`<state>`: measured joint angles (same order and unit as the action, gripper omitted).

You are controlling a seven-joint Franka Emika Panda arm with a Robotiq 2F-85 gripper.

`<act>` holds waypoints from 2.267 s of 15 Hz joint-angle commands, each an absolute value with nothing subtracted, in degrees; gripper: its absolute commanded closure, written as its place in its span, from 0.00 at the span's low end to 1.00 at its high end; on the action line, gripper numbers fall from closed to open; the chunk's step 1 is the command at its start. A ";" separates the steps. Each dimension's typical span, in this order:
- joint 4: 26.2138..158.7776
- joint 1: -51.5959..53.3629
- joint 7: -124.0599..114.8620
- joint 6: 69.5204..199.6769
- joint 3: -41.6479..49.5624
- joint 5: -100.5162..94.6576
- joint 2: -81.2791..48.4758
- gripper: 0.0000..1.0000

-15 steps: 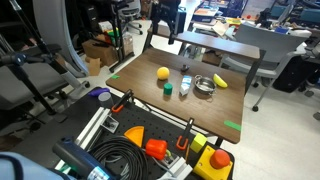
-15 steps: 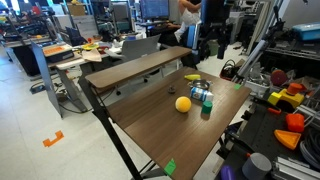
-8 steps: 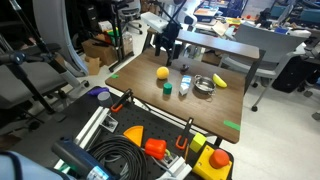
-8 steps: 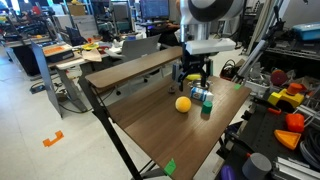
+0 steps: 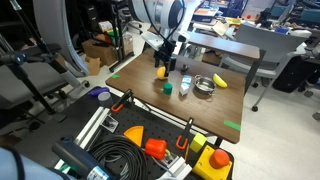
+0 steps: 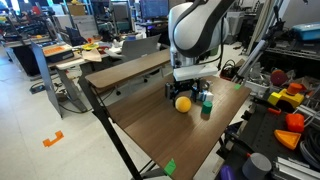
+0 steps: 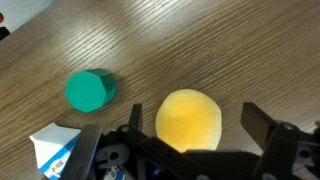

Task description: Pick up the yellow toy from the table and put it in the small pot.

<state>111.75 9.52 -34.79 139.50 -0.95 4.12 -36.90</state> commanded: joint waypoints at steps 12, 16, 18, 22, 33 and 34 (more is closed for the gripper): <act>112.07 15.08 -40.84 139.96 5.62 1.97 -34.25 0.97; 114.80 14.16 -47.21 139.79 9.37 0.01 -30.14 0.97; 115.66 12.31 -49.80 139.17 10.66 0.17 -28.80 0.95; 114.44 7.81 -53.20 138.16 12.11 1.76 -29.72 0.95; 109.08 2.57 -61.08 137.48 11.65 3.96 -35.23 0.95; 108.14 2.50 -61.76 137.46 11.61 4.03 -36.12 0.95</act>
